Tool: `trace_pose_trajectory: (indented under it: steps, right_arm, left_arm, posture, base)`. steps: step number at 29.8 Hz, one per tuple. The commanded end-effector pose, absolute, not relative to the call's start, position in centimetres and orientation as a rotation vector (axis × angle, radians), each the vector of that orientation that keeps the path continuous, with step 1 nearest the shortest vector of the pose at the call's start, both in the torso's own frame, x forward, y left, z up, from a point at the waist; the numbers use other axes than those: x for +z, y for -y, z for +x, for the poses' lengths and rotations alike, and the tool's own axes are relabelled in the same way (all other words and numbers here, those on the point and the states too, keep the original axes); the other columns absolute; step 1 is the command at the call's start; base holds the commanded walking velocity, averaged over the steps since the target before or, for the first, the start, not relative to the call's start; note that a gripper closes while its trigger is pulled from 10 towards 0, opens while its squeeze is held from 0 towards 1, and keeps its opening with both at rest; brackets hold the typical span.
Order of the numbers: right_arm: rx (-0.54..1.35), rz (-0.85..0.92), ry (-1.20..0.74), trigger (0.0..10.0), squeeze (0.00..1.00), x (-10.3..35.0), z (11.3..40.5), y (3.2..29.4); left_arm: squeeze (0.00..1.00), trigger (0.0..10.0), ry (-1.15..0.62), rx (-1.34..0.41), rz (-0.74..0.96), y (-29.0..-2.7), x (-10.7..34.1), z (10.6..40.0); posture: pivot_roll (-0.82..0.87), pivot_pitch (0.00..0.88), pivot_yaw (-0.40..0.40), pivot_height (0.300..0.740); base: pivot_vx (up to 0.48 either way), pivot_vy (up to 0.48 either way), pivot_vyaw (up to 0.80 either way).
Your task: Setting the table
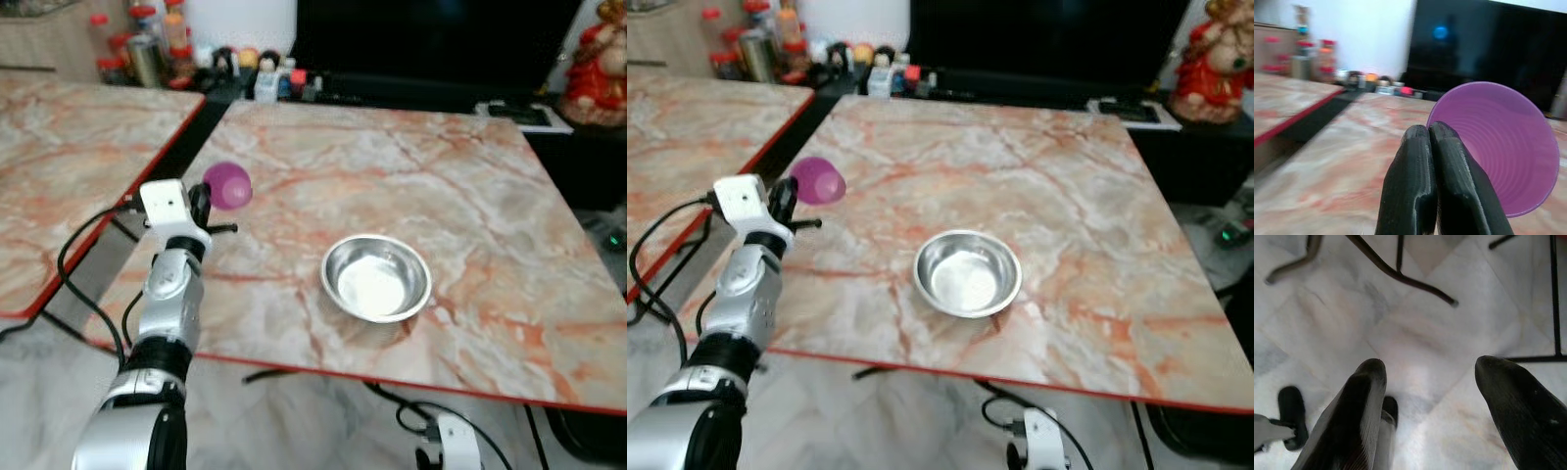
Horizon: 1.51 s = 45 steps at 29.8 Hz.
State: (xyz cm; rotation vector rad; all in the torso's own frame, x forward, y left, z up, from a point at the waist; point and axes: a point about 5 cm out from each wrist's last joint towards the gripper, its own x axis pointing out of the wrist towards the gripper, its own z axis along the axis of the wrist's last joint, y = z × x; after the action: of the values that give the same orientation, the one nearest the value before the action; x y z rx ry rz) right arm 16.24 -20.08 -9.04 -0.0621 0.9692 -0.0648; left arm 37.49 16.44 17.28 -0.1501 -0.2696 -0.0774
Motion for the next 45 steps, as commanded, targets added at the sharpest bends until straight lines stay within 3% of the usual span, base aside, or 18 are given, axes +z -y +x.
trace_pose_trajectory:
  steps: [1, 8, 16, 26, 36, 45]
  right_arm:
    - [-0.07, -0.058, -0.967, 10.0, 0.0, -9.0, 16.35, 20.05]
    - [-0.071, -0.055, -0.965, 10.0, 0.0, -8.97, 16.43, 20.0]
    - [-0.072, -0.037, -0.951, 10.0, 0.0, -8.9, 16.65, 19.76]
    - [-0.071, -0.052, -0.984, 10.0, 0.0, -9.08, 16.29, 19.96]
    - [-0.066, -0.032, -0.982, 10.0, 0.0, -9.1, 16.26, 19.84]
    - [-0.07, -0.039, -0.972, 10.0, 0.0, -9.01, 16.41, 19.94]
  left_arm:
    - [0.0, 10.0, 0.274, -0.076, -0.148, -16.94, 17.67, 37.53]
    - [0.0, 10.0, 0.27, -0.142, -0.138, -16.81, 17.93, 37.57]
    - [0.0, 10.0, 0.284, -0.118, -0.148, -17.14, 18.07, 37.51]
    - [0.0, 10.0, 0.291, -0.12, -0.149, -17.25, 18.28, 37.5]
    - [0.0, 10.0, 0.293, -0.123, -0.15, -17.2, 18.27, 37.46]
    - [0.0, 10.0, 0.296, -0.128, -0.148, -17.12, 18.4, 37.47]
  posture:
    - [-0.05, 0.0, -0.025, 0.74]
    - [-0.04, 0.0, -0.027, 0.74]
    - [-0.04, 0.0, -0.026, 0.715]
    - [-0.04, 0.0, -0.032, 0.715]
    - [-0.04, 0.0, -0.033, 0.648]
    - [-0.04, 0.0, -0.034, 0.625]
  base:
    - [0.0, 0.0, 0.0]
    - [0.0, 0.0, 0.0]
    - [0.0, 0.0, -0.1]
    - [0.0, 0.0, 0.0]
    - [0.0, 0.0, 0.0]
    - [0.0, 0.0, 0.0]
